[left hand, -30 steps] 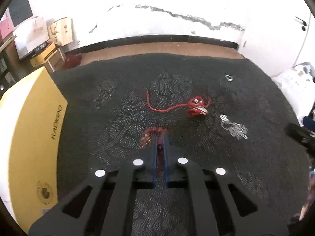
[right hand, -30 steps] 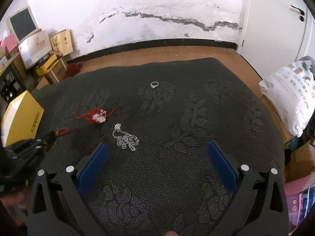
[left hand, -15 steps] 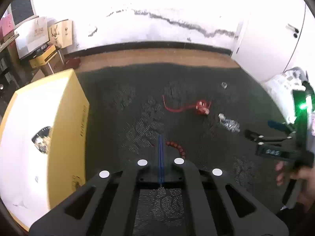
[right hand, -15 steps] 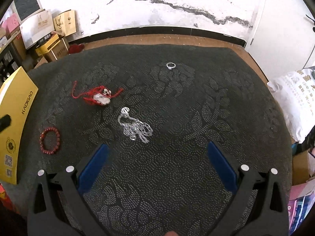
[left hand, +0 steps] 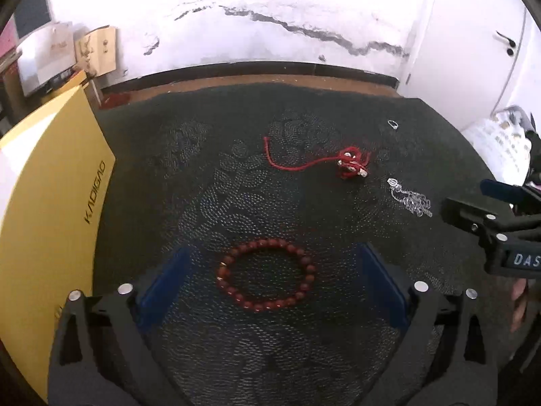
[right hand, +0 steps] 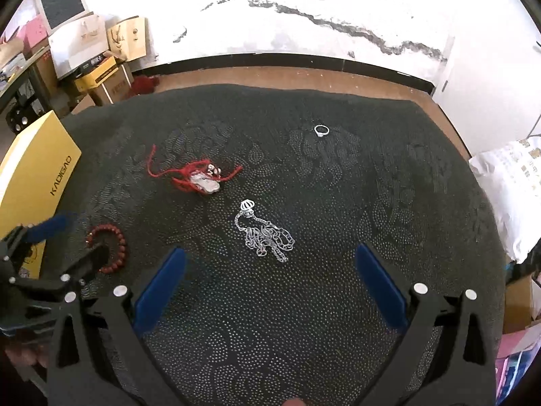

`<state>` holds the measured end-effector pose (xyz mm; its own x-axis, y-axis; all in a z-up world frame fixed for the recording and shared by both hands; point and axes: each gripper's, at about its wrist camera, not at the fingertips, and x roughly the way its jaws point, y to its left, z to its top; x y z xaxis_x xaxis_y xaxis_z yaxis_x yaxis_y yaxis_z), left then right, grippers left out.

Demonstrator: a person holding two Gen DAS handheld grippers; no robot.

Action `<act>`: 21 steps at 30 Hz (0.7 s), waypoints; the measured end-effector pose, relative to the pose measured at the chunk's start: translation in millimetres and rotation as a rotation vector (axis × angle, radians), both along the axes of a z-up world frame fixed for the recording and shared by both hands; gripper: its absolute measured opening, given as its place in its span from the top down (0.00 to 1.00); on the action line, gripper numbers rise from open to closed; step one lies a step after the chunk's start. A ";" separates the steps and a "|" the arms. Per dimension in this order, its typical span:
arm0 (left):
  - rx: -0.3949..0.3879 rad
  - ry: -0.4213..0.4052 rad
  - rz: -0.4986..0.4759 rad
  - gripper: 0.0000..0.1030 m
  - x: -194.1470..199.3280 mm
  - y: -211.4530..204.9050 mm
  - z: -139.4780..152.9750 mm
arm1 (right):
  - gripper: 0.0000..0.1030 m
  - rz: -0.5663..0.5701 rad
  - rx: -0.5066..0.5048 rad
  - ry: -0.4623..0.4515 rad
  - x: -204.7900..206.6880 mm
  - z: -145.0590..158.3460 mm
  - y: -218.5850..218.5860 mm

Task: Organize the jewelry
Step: 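Lower the left tool and grasp the red bead bracelet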

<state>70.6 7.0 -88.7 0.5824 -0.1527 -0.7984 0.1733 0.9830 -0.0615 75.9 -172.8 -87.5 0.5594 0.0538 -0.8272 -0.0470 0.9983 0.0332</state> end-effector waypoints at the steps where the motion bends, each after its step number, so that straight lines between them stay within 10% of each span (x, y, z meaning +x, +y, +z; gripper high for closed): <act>1: -0.004 0.023 -0.009 0.07 1.7 -3.3 -4.5 | 0.06 -0.001 0.002 0.002 -0.3 0.0 -1.3; 8: 0.019 0.093 0.031 0.10 14.3 -4.3 -30.1 | 0.06 -0.034 0.027 -0.012 -5.5 7.9 -18.9; 11: 0.106 0.032 0.016 0.32 8.5 -16.4 -31.4 | 0.06 -0.044 0.032 -0.011 -8.2 7.5 -23.6; 14: 0.119 0.028 -0.015 0.80 6.5 -26.8 -26.4 | 0.06 -0.048 0.036 -0.012 -10.7 8.0 -28.5; 21: 0.136 0.033 -0.015 0.92 1.4 -30.0 -22.2 | 0.06 -0.043 0.034 -0.009 -12.6 6.4 -30.4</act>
<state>72.0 -23.0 -110.9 0.5542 -0.0501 -0.8309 0.1876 0.9800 0.0661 63.3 -203.1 -81.2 0.5694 0.0578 -0.8200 -0.0048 0.9977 0.0670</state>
